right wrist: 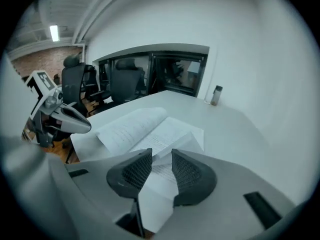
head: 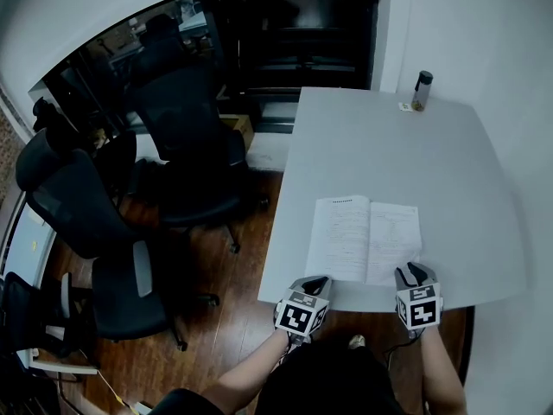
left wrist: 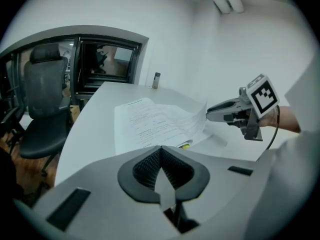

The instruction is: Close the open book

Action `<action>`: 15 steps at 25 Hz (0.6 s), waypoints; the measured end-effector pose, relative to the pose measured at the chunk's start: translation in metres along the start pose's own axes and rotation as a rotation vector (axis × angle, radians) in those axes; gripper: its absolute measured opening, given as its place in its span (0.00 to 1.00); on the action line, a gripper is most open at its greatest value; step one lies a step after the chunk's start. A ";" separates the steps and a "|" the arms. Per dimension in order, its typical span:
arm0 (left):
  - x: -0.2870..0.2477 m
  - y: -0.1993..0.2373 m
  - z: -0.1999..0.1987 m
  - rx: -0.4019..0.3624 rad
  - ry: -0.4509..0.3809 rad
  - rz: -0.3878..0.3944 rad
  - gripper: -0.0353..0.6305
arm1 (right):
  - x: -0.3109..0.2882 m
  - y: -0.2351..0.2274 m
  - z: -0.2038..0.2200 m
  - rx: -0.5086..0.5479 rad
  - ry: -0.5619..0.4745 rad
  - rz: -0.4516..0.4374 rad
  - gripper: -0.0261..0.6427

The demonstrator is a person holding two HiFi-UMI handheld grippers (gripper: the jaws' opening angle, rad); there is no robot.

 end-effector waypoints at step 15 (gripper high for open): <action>-0.041 -0.037 0.015 0.088 0.033 0.042 0.06 | 0.005 -0.047 0.008 -0.209 -0.019 0.002 0.05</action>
Point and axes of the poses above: the fingertips, and each gripper's own axes: x backward along the fingers, y to its left, z out of its underside, the point moved 1 cm from there along x, backward along the fingers, and after that the axes turned 11 degrees about z, right-handed, at the moved point
